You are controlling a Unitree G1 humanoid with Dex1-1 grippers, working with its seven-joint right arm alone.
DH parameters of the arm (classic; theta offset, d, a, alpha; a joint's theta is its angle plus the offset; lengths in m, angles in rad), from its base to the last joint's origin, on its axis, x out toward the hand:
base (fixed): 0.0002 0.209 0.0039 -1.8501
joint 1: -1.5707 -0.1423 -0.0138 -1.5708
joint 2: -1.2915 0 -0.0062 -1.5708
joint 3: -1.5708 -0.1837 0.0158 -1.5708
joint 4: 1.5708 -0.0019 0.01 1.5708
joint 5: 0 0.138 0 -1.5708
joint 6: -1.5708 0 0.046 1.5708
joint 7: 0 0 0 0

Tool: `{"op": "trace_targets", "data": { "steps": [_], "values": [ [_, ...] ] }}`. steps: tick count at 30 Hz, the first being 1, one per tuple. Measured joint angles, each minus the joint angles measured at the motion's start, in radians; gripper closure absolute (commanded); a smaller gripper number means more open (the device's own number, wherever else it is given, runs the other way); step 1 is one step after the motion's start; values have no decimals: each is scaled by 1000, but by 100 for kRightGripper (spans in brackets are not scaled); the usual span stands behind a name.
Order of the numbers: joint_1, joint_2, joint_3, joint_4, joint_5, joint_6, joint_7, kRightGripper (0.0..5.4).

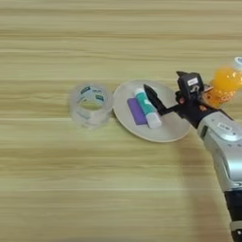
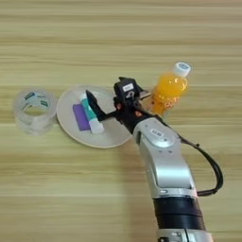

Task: Move the objects on the table

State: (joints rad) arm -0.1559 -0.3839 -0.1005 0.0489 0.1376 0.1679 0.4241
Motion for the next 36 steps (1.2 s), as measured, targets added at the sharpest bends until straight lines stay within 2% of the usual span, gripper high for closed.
{"op": "trace_targets", "data": {
  "steps": [3, 14, 28, 35, 36],
  "values": [
    [-10, 11, 19, 31, -2, 21, 1, 3],
    [-39, 33, 57, 133, -37, 20, 10, 3],
    [-75, 36, 63, 233, -85, -6, 16, 3],
    [-99, 36, 62, 277, -84, -24, 20, 3],
    [-101, 36, 62, 281, -84, -24, 20, 18]
  ]
}}
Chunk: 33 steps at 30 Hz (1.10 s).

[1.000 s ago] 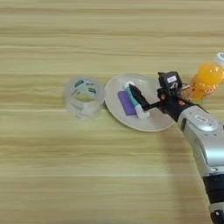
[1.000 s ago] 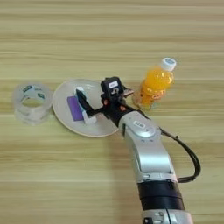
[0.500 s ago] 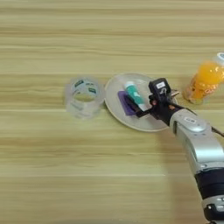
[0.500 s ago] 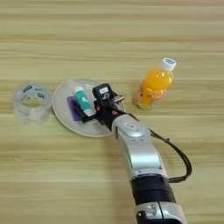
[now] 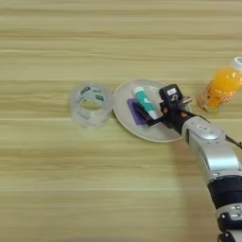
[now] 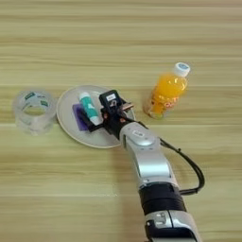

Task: Move the objects on the table

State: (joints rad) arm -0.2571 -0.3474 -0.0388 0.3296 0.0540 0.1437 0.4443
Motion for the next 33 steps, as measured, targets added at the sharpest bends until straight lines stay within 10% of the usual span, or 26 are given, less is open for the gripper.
{"op": "trace_targets", "data": {
  "steps": [33],
  "values": [
    [-23, 5, -13, 93, 4, -3, 3, 372]
  ]
}}
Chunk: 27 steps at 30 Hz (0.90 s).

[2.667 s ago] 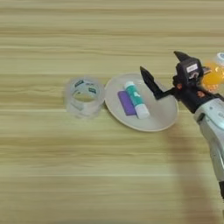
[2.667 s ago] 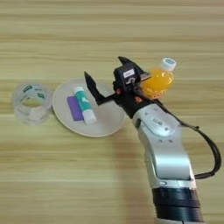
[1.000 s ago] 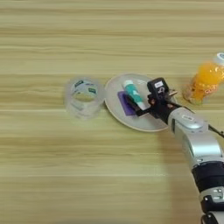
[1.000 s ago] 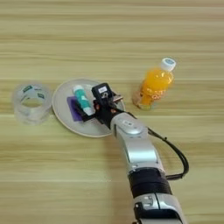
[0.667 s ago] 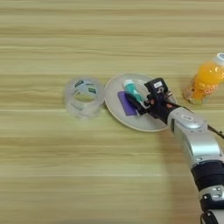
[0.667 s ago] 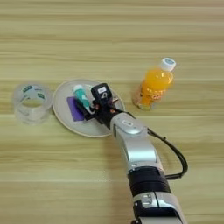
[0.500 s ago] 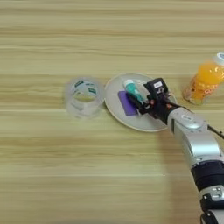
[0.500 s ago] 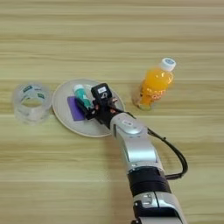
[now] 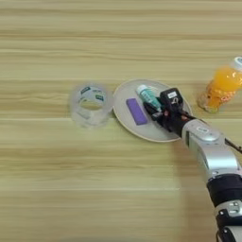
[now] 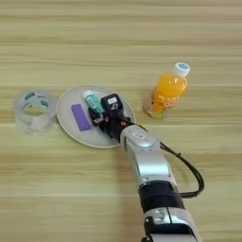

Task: Move the objects on the table

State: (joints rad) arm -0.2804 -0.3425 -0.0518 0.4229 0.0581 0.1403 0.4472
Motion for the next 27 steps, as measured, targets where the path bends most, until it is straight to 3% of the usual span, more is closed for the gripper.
{"op": "trace_targets", "data": {
  "steps": [17, 27],
  "values": [
    [-26, -1, -2, 44, 4, -20, 0, 372],
    [15, -1, -19, -71, 6, 7, -2, 372]
  ]
}}
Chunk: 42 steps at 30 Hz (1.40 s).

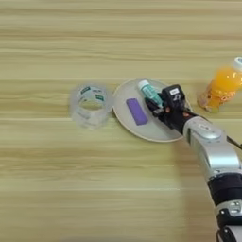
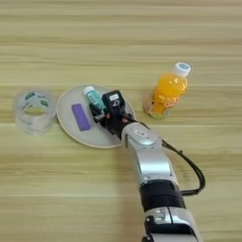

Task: Move the objects on the table

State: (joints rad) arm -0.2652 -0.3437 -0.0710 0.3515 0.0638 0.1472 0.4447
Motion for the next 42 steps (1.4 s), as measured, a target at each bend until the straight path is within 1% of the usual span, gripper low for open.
{"op": "trace_targets", "data": {
  "steps": [3, 10, 14, 19, 22, 27, 33, 36, 42],
  "values": [
    [20, -3, -15, -69, 1, 17, 0, 372],
    [44, -37, -93, -188, 4, 43, -9, 372],
    [48, -61, -142, -201, 4, 59, -24, 372],
    [50, -81, -181, -201, 4, 60, -34, 372],
    [51, -86, -194, -199, 4, 61, -41, 372],
    [49, -94, -212, -131, 4, 59, -43, 372],
    [44, -96, -211, -61, 3, 54, -43, 372],
    [39, -102, -210, -27, 1, 39, -42, 372],
    [33, -113, -205, 13, -1, 33, -41, 372]
  ]
}}
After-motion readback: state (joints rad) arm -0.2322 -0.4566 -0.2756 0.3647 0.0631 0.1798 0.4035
